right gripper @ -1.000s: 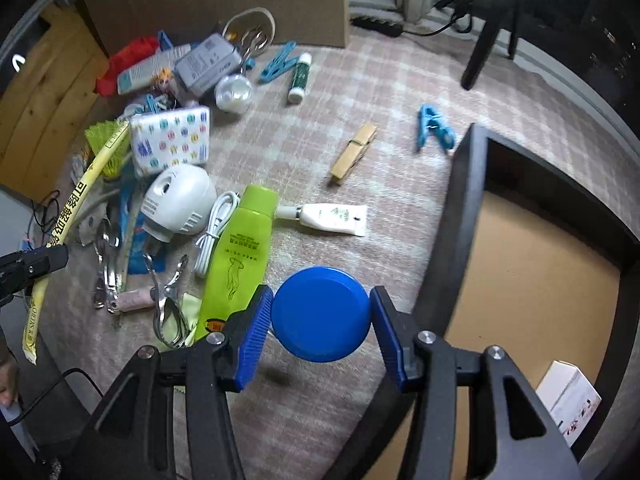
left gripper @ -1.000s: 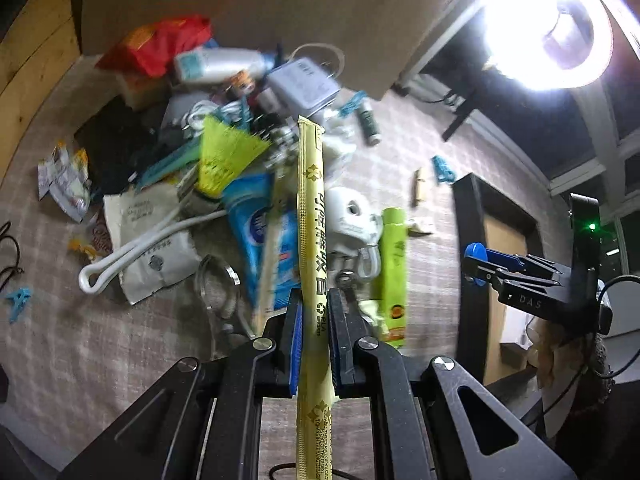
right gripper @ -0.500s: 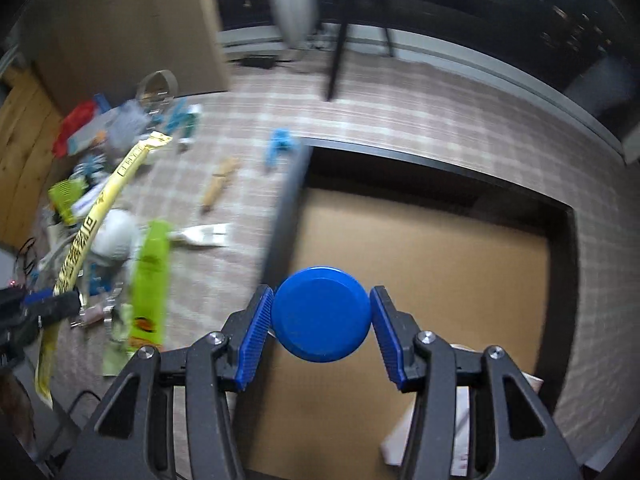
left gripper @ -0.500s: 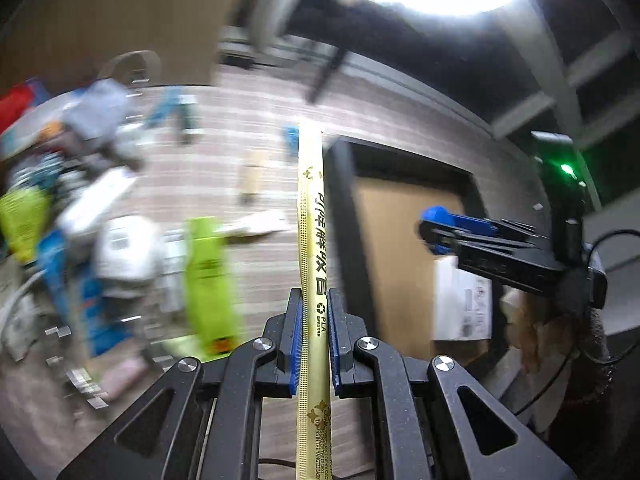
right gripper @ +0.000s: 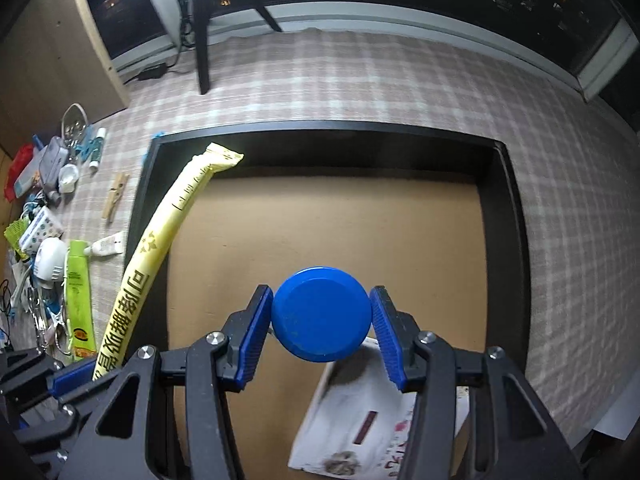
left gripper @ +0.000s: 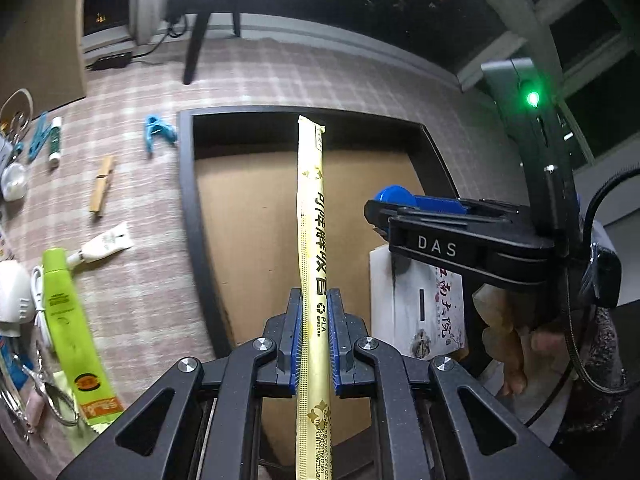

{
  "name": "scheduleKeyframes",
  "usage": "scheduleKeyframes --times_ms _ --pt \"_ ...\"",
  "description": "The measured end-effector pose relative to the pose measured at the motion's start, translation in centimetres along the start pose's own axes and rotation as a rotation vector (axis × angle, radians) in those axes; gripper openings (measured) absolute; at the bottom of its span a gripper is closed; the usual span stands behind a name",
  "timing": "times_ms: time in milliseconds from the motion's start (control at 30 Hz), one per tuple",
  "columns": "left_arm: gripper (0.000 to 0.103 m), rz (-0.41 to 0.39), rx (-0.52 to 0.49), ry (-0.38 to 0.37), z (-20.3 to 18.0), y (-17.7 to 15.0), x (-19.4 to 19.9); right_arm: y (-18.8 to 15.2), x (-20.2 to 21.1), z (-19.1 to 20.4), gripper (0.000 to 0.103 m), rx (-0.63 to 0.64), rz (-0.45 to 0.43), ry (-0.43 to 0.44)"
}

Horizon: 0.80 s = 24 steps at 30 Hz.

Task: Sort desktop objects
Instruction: 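Place the blue tape measure and yellow straw packet into the tray with both grippers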

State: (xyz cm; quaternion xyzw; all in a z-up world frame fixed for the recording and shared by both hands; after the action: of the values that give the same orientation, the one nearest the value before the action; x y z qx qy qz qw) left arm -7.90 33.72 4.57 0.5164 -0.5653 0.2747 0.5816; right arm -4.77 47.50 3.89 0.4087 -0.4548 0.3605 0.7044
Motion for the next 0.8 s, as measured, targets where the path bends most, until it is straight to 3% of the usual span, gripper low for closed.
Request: scheduleKeyframes --times_ms 133,233,567,800 --pt "0.012 0.002 -0.034 0.008 -1.3 0.1 -0.5 -0.1 0.1 -0.9 0.049 -0.014 -0.001 -0.011" --pt "0.047 0.041 -0.072 0.027 -1.9 -0.2 -1.1 -0.4 0.1 -1.0 0.049 -0.002 0.017 -0.012" --pt "0.047 -0.031 -0.068 0.090 1.2 -0.2 0.9 0.2 1.2 0.5 0.050 -0.011 -0.017 -0.013" --pt "0.047 -0.079 0.004 0.184 8.8 -0.2 3.4 0.4 0.7 5.7 0.050 0.069 -0.010 0.048"
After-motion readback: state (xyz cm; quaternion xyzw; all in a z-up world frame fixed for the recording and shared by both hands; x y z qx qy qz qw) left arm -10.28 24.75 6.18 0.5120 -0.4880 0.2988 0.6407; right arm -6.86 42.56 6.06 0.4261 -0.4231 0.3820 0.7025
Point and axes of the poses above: each gripper's, at about its wrist camera, not at the fingertips, and x roughly against the way its jaws point, z to its left, y to its top, the point moved 4 cm from there along -x, roughly the way its jaws point, and after that the axes turned 14 degrees about y, right-handed, at the moved point
